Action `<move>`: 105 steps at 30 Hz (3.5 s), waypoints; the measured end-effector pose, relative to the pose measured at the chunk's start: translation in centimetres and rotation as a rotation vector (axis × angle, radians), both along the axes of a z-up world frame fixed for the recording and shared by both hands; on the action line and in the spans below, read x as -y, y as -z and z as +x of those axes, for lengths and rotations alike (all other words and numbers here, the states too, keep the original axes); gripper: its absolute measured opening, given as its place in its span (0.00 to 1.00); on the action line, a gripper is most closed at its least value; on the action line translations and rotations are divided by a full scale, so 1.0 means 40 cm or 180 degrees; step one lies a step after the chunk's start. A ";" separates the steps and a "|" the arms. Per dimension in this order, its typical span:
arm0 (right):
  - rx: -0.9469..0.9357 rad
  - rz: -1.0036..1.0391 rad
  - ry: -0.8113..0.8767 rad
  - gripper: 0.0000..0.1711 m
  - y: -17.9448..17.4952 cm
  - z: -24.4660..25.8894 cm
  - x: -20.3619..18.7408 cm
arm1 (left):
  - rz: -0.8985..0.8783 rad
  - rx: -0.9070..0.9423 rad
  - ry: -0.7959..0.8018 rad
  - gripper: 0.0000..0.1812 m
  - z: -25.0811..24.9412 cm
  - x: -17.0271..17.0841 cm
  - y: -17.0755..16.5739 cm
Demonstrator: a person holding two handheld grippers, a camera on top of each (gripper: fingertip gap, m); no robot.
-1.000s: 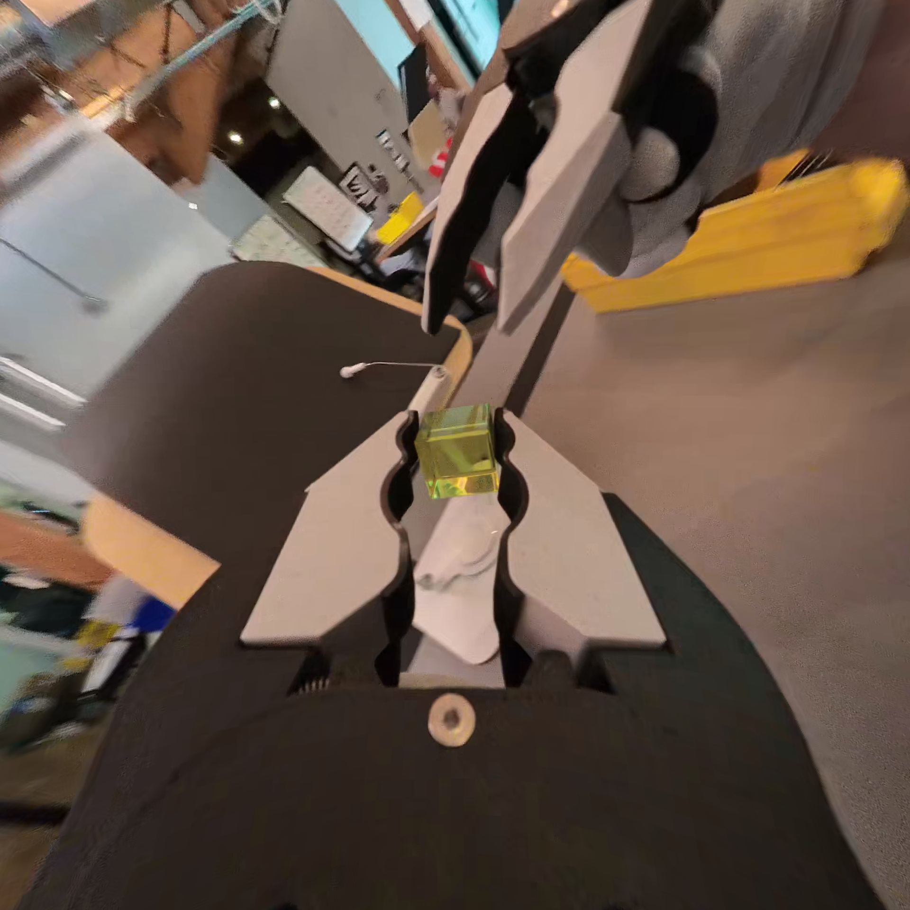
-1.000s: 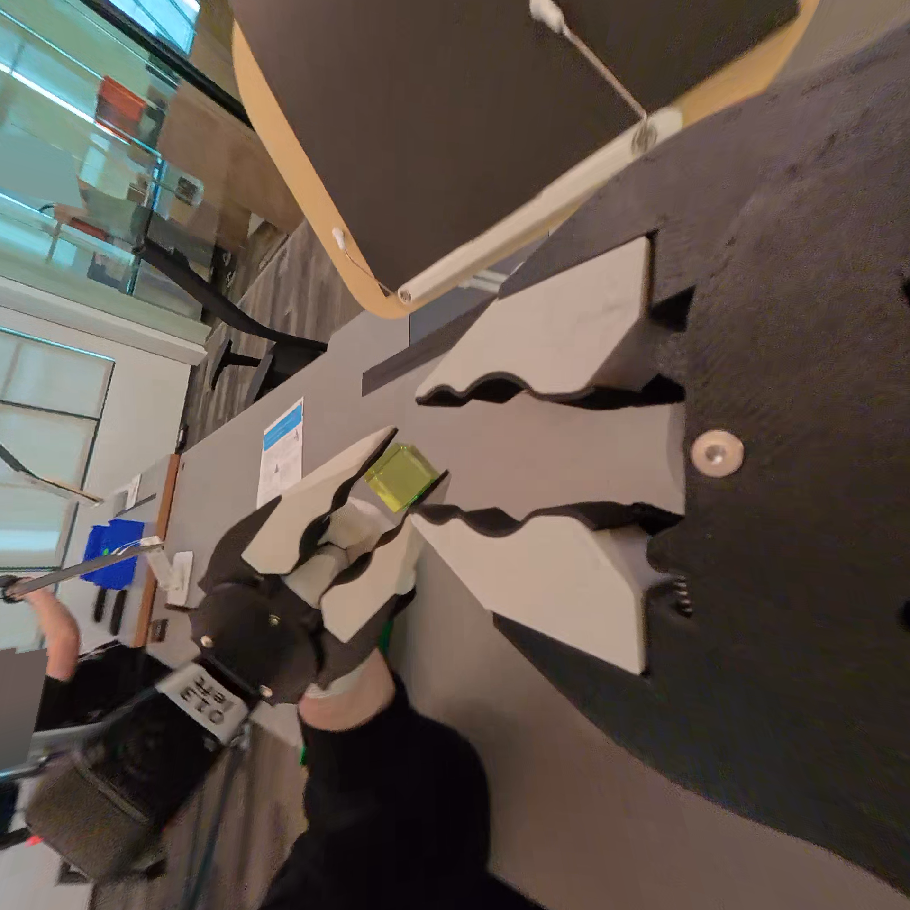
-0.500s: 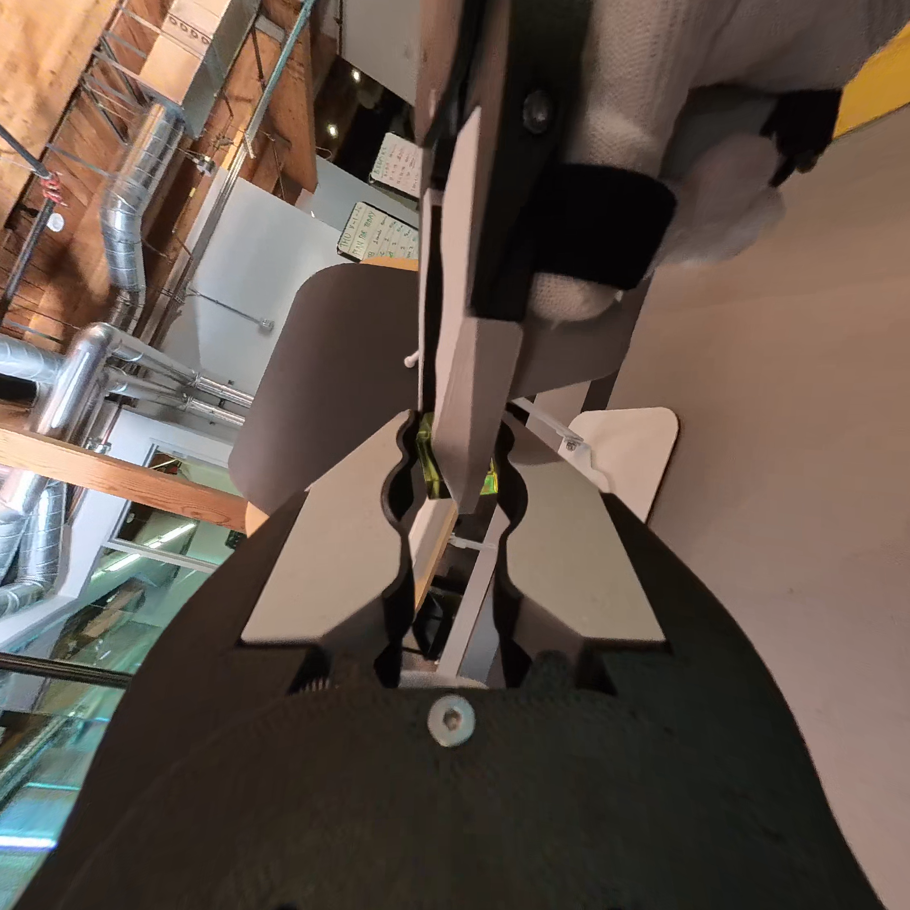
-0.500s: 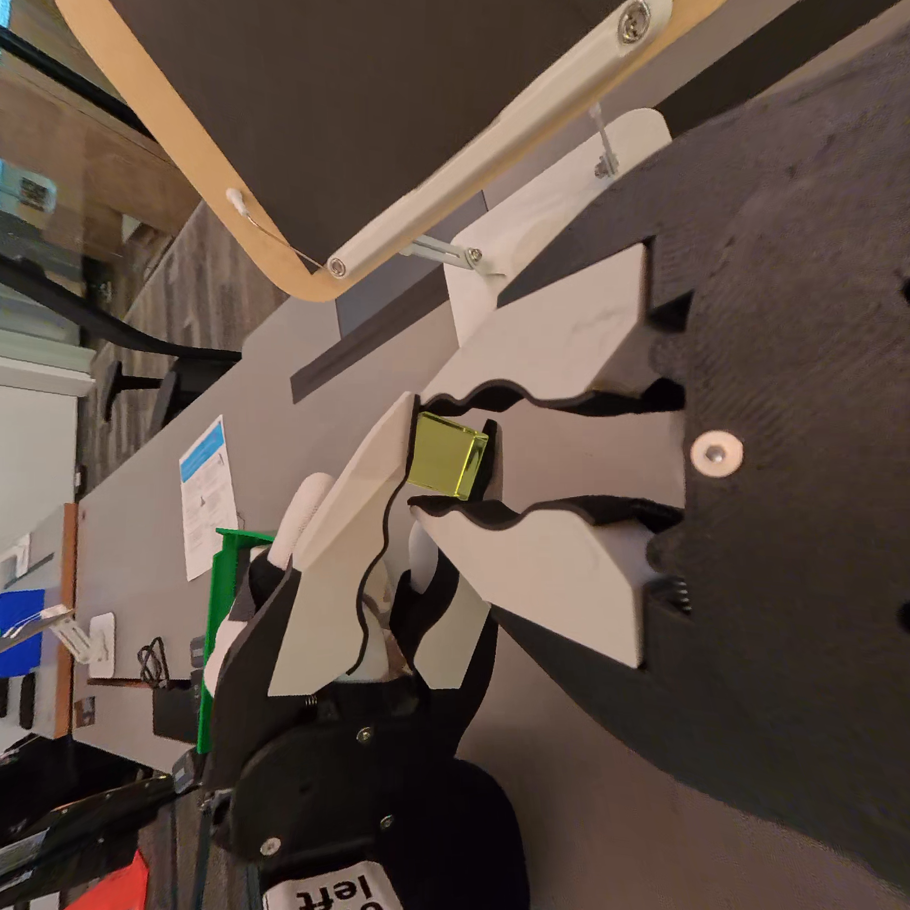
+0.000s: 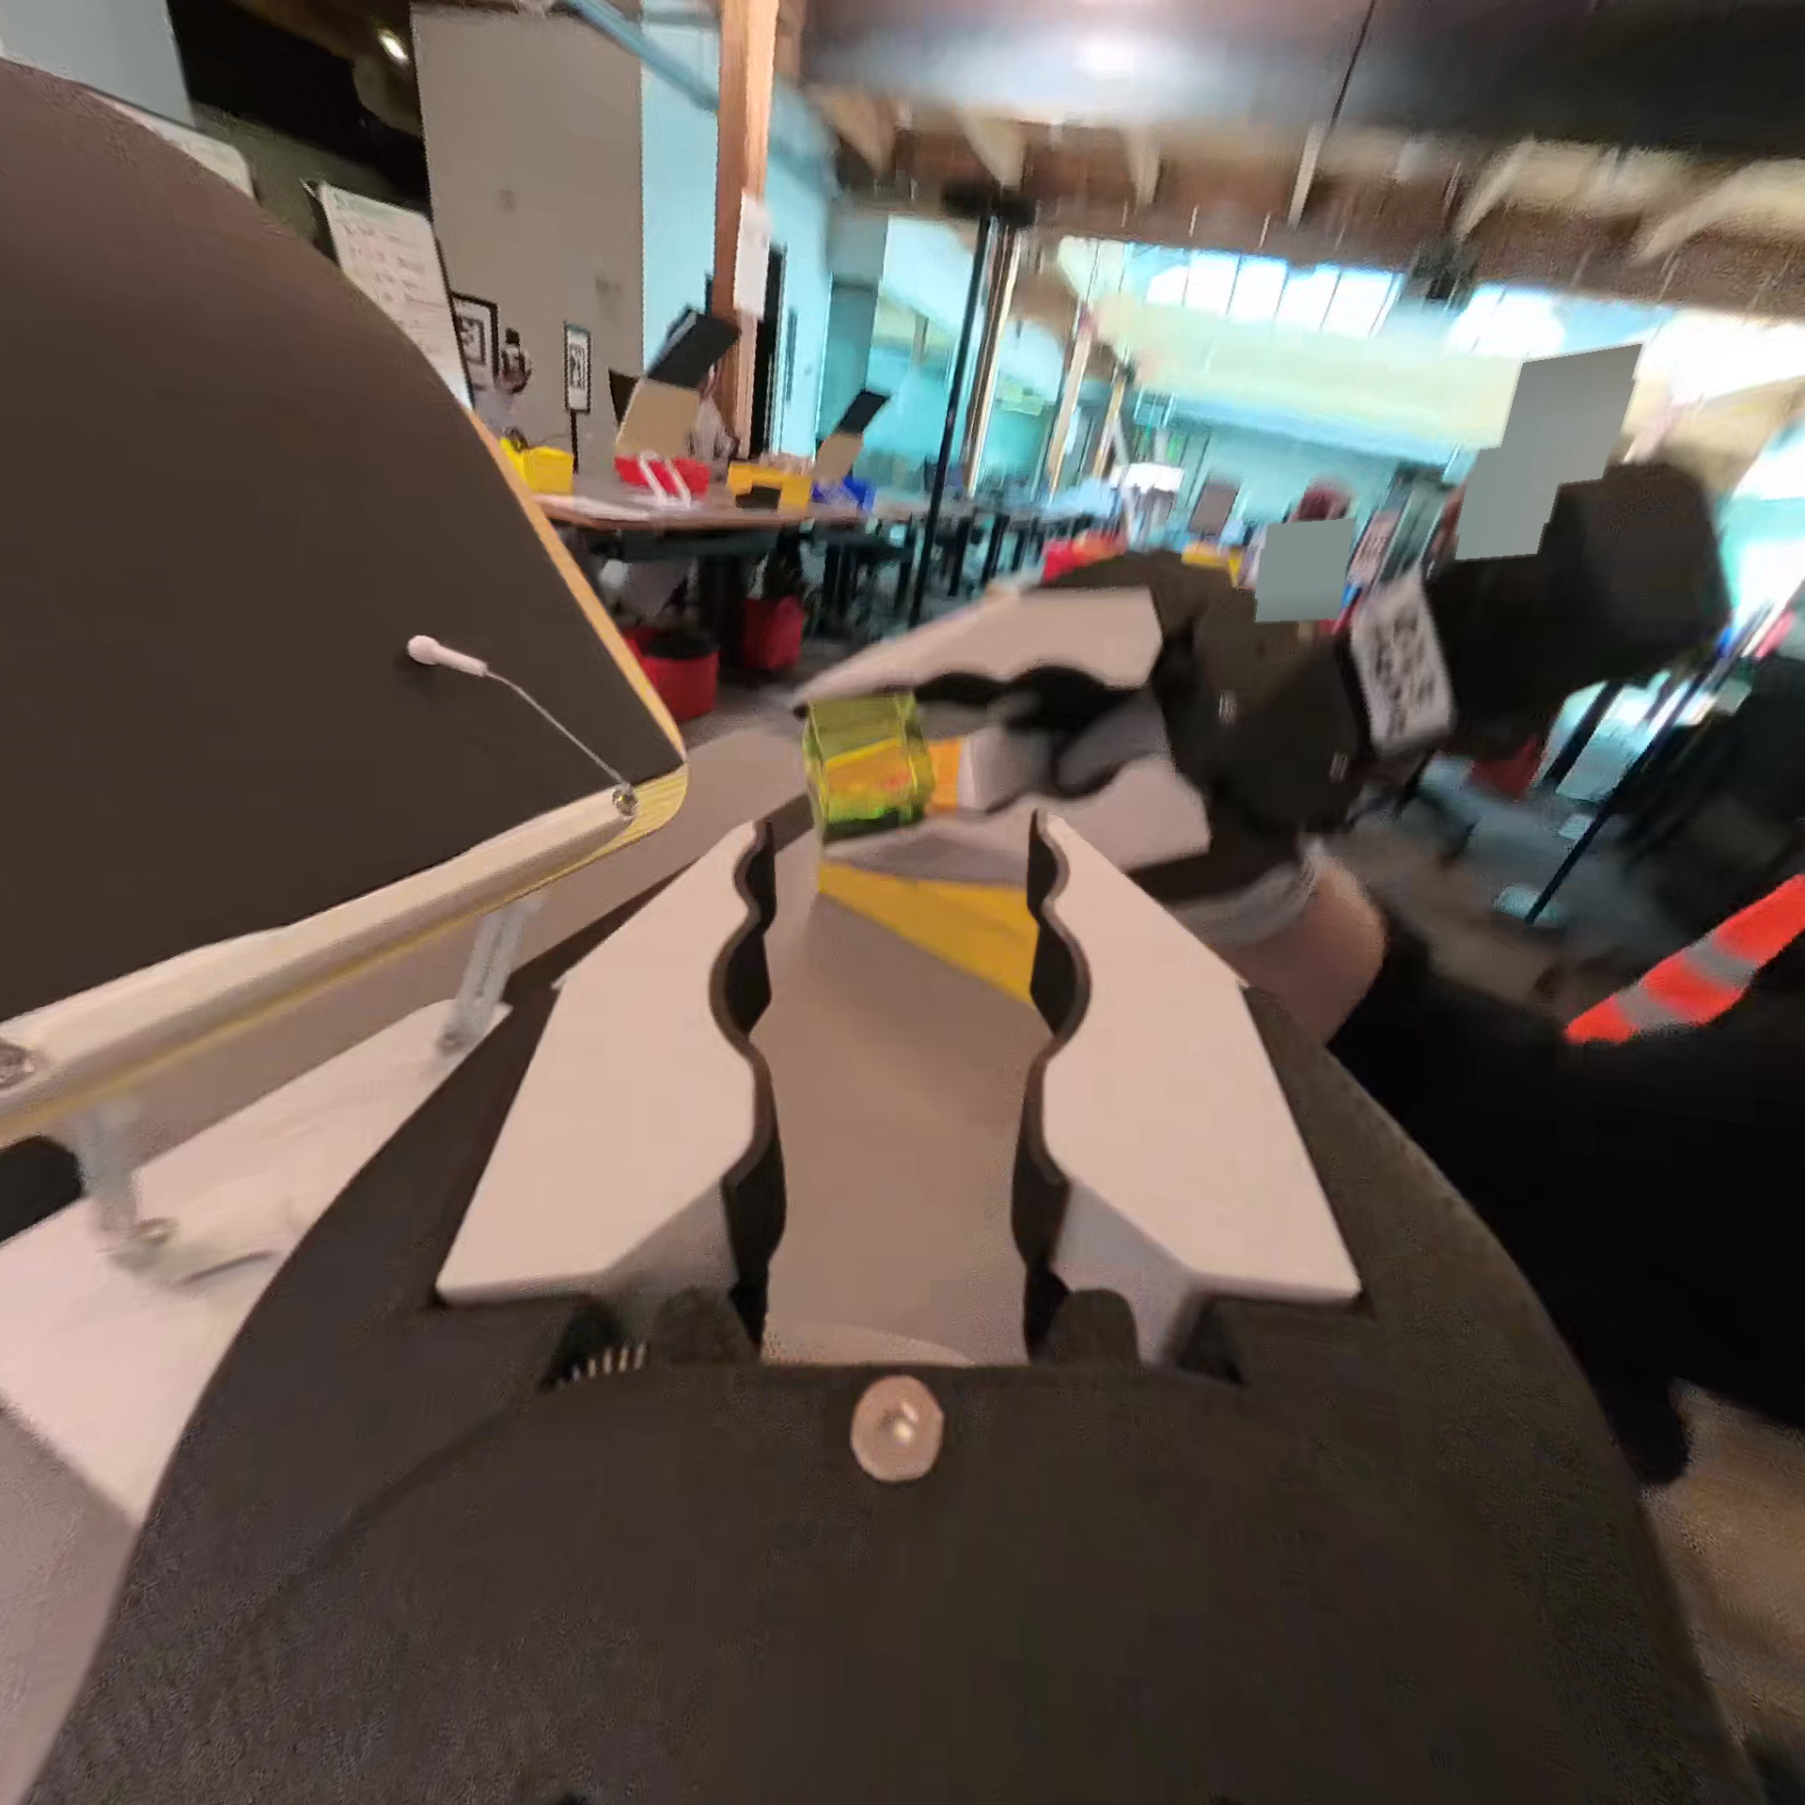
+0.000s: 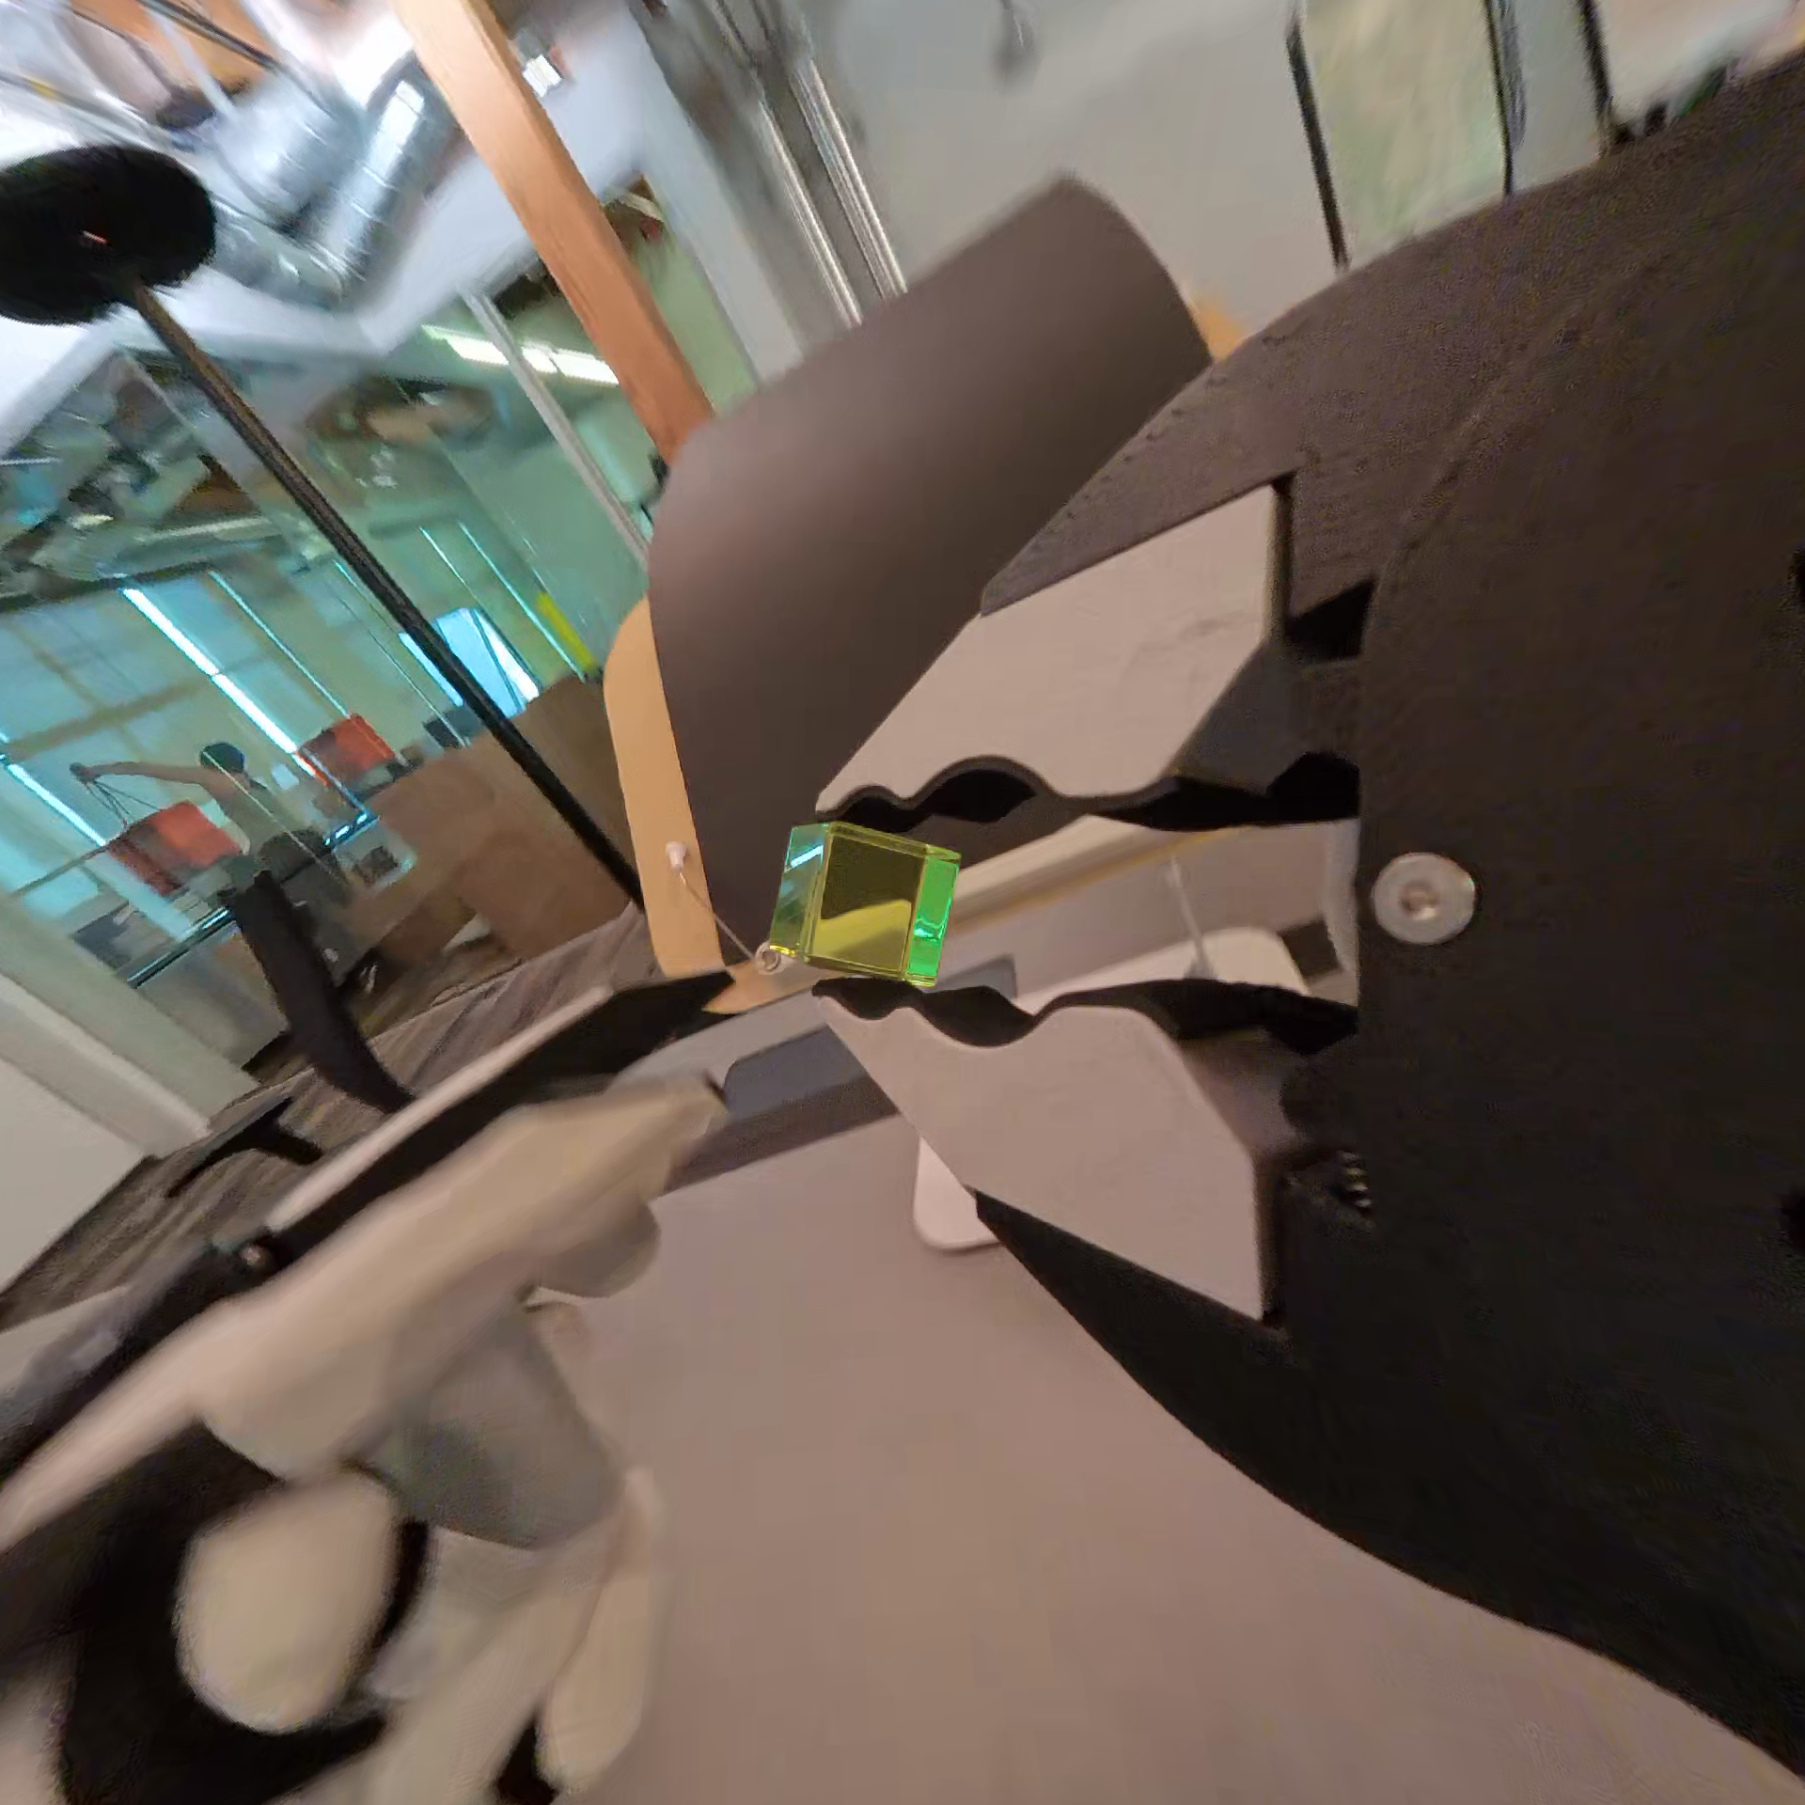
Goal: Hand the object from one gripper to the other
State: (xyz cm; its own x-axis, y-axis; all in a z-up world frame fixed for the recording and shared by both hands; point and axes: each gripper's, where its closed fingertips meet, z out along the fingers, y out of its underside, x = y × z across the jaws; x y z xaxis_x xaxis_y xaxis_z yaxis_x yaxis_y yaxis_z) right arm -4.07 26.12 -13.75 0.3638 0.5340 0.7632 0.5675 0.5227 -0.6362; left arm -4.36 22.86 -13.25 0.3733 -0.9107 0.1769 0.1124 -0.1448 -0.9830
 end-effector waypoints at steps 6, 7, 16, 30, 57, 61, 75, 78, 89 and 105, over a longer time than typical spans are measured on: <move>0.0416 0.0873 0.0513 0.16 0.006 -0.021 -0.026 | 0.0155 -0.0151 -0.0493 0.26 0.012 -0.033 0.016; 0.0468 0.0928 0.0488 0.16 0.012 -0.030 -0.021 | 0.0270 -0.0202 -0.0602 0.25 0.013 -0.036 0.015; 0.0438 0.0954 0.0334 0.16 0.021 -0.061 0.000 | 0.0699 -0.0520 -0.1089 0.14 0.000 -0.055 0.020; -0.0187 0.0712 -0.0300 0.24 -0.043 -0.051 0.066 | -0.0148 0.0468 -0.0074 0.14 -0.044 -0.024 -0.033; -0.0388 0.1635 0.0930 0.14 -0.113 -0.013 0.016 | 0.1168 0.0044 -0.1244 0.23 -0.027 -0.008 -0.087; -0.0360 0.1690 0.0976 0.14 -0.099 -0.035 0.023 | 0.1759 -0.0514 -0.1704 0.21 -0.014 -0.002 -0.081; -0.0254 0.1687 0.0749 0.17 -0.074 -0.080 0.046 | 0.2185 -0.1045 -0.2246 0.14 -0.035 -0.023 -0.070; -0.0066 0.1450 0.0267 0.28 -0.046 -0.096 0.058 | 0.2521 -0.1373 -0.2137 0.14 -0.040 -0.023 -0.067; 0.0667 0.0733 -0.0543 0.23 0.010 -0.036 0.118 | 0.3239 -0.2402 -0.0823 0.14 0.004 0.079 0.019; 0.0928 0.0365 -0.0838 0.14 0.055 -0.036 0.159 | 0.3264 -0.2578 -0.0408 0.14 0.012 0.121 0.048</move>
